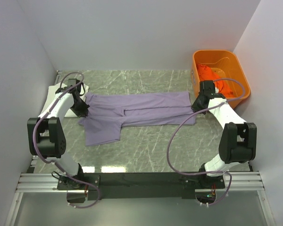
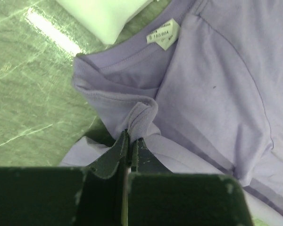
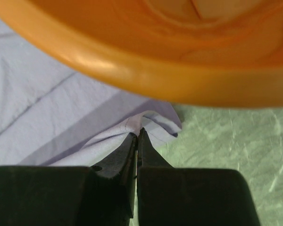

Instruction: Fold and stack the t-shirts

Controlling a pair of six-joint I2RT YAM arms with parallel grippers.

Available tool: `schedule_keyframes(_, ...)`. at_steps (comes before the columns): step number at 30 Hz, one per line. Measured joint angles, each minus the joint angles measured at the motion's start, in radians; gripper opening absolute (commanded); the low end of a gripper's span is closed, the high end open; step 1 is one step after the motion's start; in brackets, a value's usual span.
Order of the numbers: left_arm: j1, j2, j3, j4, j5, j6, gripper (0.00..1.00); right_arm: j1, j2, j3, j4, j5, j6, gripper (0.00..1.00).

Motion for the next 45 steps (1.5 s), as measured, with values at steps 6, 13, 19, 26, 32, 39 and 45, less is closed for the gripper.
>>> schedule_keyframes(6, 0.000, 0.013, 0.001, 0.021, 0.000, -0.002, 0.01, 0.000, 0.000, -0.027, 0.084, 0.027, 0.000, 0.02)
schedule_keyframes(13, 0.000, 0.015, 0.000, 0.067, 0.004, -0.004, 0.05, 0.005, 0.025, -0.058, 0.152, 0.049, -0.001, 0.14)
schedule_keyframes(19, 0.001, 0.017, -0.016, 0.099, 0.011, -0.003, 0.30, 0.045, 0.044, -0.065, 0.175, 0.075, -0.014, 0.42)
schedule_keyframes(26, 0.002, -0.015, -0.021, 0.116, 0.017, 0.002, 0.86, 0.142, 0.005, -0.059, 0.172, 0.115, -0.045, 0.52)
schedule_keyframes(32, 0.002, -0.192, -0.103, 0.130, 0.003, 0.000, 0.93, 0.330, -0.063, -0.024, 0.216, 0.035, -0.098, 0.52)
schedule_keyframes(39, -0.006, -0.406, -0.389, 0.134, 0.004, -0.007, 0.83, 0.536, 0.018, -0.022, 0.304, -0.217, -0.089, 0.51)
schedule_keyframes(45, -0.010, -0.431, -0.576, 0.153, 0.019, -0.039, 0.79, 0.672, 0.194, -0.002, 0.372, -0.410, -0.005, 0.51)
